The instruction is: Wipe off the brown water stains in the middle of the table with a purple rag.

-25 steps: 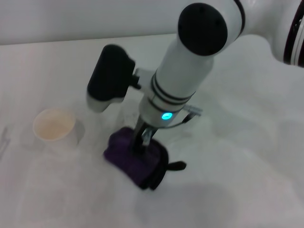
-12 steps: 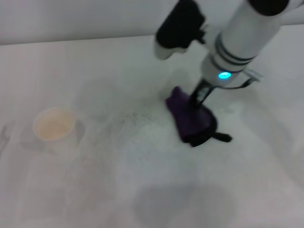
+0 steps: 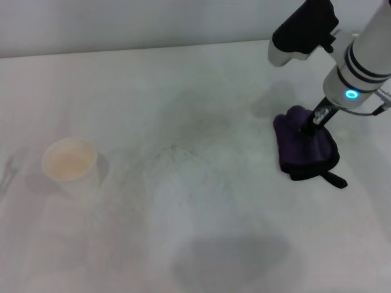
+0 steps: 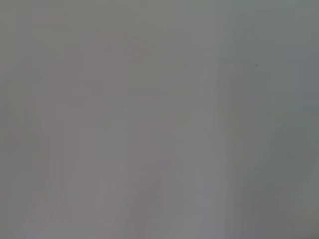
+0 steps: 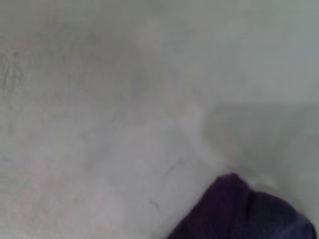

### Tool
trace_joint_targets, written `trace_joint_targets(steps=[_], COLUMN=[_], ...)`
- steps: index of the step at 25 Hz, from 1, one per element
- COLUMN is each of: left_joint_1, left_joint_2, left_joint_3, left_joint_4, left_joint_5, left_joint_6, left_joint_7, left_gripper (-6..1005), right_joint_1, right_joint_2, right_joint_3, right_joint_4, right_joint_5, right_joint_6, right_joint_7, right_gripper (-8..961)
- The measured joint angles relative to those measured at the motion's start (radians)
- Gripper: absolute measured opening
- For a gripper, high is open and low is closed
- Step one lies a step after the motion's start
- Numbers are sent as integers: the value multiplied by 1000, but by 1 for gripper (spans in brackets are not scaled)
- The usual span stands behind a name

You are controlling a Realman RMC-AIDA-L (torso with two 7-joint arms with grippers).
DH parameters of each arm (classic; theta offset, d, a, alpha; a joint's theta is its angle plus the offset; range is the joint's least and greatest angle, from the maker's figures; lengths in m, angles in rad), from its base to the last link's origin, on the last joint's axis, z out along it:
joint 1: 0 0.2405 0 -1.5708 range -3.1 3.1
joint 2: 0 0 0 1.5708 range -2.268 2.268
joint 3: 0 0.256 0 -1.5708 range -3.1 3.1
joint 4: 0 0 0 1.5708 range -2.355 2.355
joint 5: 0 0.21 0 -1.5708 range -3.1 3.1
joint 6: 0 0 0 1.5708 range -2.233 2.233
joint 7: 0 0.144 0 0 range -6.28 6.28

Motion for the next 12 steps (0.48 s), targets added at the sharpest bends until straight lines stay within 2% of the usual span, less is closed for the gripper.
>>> trace_joint_targets(steps=[7,12], left_joint_1=[-5,0], left_joint_2=[1,1], left_joint_3=[0,0], left_joint_4=[-2,-1], left_joint_5=[0,0], left_joint_6=[-1,-1], left_joint_7=[0,0], left_gripper=[892,892], right_joint_1=[-6,-51], right_joint_2=[1,0], right_joint_3=[1,68], right_joint_4=[3,-70], right_joint_5=[48,59], right_joint_6=[-15,8], right_joint_7=[-16,-44], right_gripper=[63,79])
